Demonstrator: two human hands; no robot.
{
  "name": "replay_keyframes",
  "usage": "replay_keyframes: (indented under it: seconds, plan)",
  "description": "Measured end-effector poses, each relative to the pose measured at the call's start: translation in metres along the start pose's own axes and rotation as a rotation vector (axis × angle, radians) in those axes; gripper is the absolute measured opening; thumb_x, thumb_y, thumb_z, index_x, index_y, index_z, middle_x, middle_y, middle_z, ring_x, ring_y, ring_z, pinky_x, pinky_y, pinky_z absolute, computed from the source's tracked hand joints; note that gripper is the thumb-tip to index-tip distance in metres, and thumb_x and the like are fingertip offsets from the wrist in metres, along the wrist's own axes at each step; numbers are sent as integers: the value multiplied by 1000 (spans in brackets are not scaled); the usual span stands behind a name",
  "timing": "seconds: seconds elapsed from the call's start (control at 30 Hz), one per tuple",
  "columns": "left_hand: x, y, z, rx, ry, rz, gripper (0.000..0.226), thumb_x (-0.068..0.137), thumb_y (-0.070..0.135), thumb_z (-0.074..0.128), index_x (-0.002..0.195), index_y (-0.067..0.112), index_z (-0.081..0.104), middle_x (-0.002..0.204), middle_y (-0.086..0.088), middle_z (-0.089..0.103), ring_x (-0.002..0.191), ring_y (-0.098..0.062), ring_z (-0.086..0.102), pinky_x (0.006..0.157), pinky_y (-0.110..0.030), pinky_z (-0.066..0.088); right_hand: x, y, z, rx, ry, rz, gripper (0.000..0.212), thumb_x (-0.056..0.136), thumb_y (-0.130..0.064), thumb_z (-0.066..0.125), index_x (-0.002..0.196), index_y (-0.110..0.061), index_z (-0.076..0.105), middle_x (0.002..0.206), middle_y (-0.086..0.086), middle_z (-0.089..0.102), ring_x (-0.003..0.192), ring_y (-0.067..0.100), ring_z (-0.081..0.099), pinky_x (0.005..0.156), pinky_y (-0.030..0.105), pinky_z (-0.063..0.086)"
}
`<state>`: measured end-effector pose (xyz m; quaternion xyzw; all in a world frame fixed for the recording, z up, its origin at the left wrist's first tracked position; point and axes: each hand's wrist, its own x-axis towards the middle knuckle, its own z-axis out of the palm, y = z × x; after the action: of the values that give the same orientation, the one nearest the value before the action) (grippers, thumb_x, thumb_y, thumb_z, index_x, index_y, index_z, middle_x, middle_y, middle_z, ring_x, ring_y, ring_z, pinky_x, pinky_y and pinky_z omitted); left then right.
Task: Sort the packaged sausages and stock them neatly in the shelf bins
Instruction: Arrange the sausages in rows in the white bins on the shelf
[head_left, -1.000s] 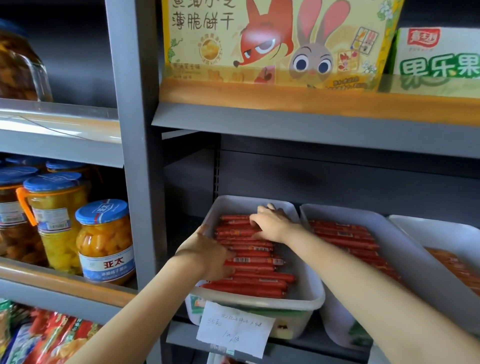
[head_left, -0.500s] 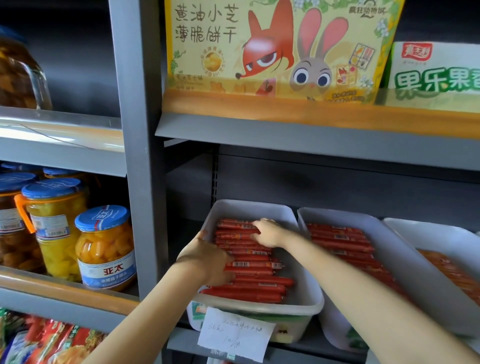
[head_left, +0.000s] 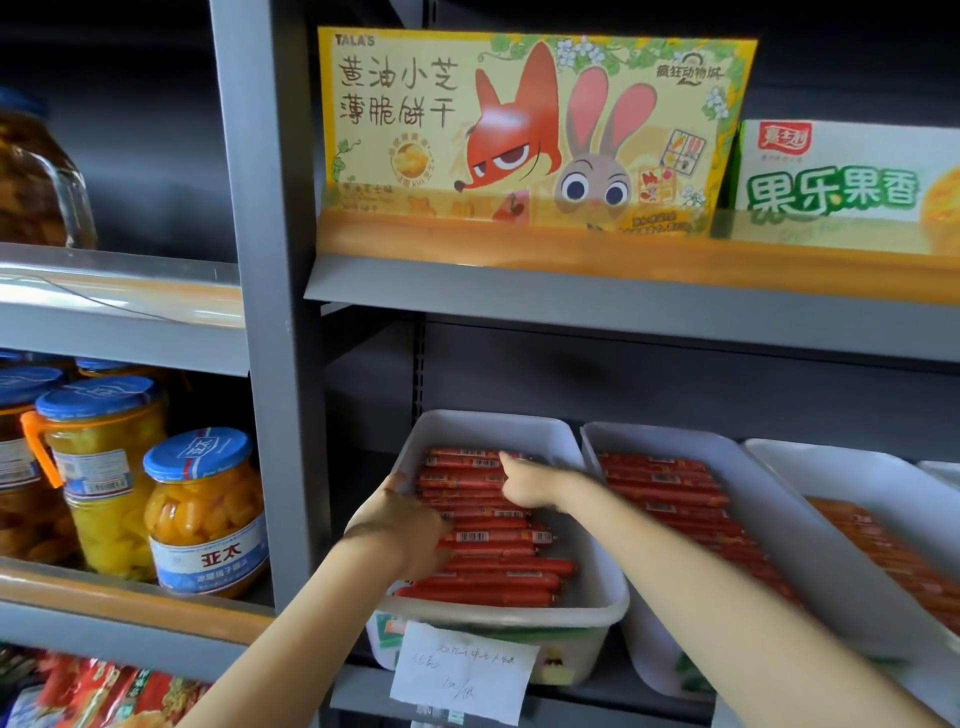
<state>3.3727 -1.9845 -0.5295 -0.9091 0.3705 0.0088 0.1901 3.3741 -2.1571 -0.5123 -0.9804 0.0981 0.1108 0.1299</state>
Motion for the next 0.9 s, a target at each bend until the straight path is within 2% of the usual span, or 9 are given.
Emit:
replay_keyframes:
  seconds: [0.07,0.17,0.23,0.3,0.37,0.5,0.6,0.73,0.9]
  plan:
    - [0,1,0,7,10,-1,38,97,39,26,122,29,53,121,6,61,121,-17,48,112,-42,7,-9,5,-3,-43,9,-66,61,98,-7,30,152,-10,2,157,15,11,141,30,22,110,33,25]
    - [-1,0,0,-16,23,-3,37,97,39,29,124,29,53,124,6,59,124,-18,44,113,-40,8,-33,11,-12,-222,17,-160,41,96,-17,47,136,-11,41,136,13,46,109,25,51,82,28,40]
    - [0,1,-1,-28,16,-12,37,97,38,30,124,28,54,123,4,59,124,-19,44,114,-40,11,-53,11,-15,-427,-110,-223,40,90,-23,61,126,-9,50,123,11,54,94,21,52,74,29,41]
    - [1,2,-1,-19,14,-19,36,96,37,32,121,27,56,121,1,61,121,-20,47,113,-41,13,-60,10,-9,-637,-230,-157,71,84,-24,69,143,-12,32,133,11,46,111,26,52,84,32,43]
    - [1,1,-1,-20,24,-14,36,95,37,33,121,26,56,120,1,62,120,-20,49,113,-41,12,-60,6,5,-771,-228,-108,92,82,-18,71,150,-10,9,141,14,39,122,31,48,93,37,44]
    - [1,0,-1,-50,38,-6,43,94,47,31,129,31,49,127,2,58,125,-18,45,112,-39,9,-56,9,14,-590,-152,-183,65,79,-6,72,134,-4,38,128,15,50,109,30,56,79,30,45]
    - [2,-1,1,-60,46,-14,40,94,45,31,125,31,51,126,2,59,124,-18,46,111,-39,10,-62,8,0,-386,-147,-253,64,76,-10,75,130,-5,41,110,5,55,94,22,53,64,19,43]
    - [2,-1,3,-26,41,-8,40,96,46,29,129,33,45,132,4,54,129,-18,41,112,-39,9,-71,11,-16,-348,-132,-228,75,82,-10,70,145,-12,29,133,8,49,111,24,54,86,29,48]
    - [2,-1,1,-49,7,17,58,90,64,25,143,40,28,148,4,37,139,-19,28,114,-41,3,-67,4,-9,-501,-341,-161,49,81,-30,72,120,-5,54,116,9,61,101,27,62,75,33,52]
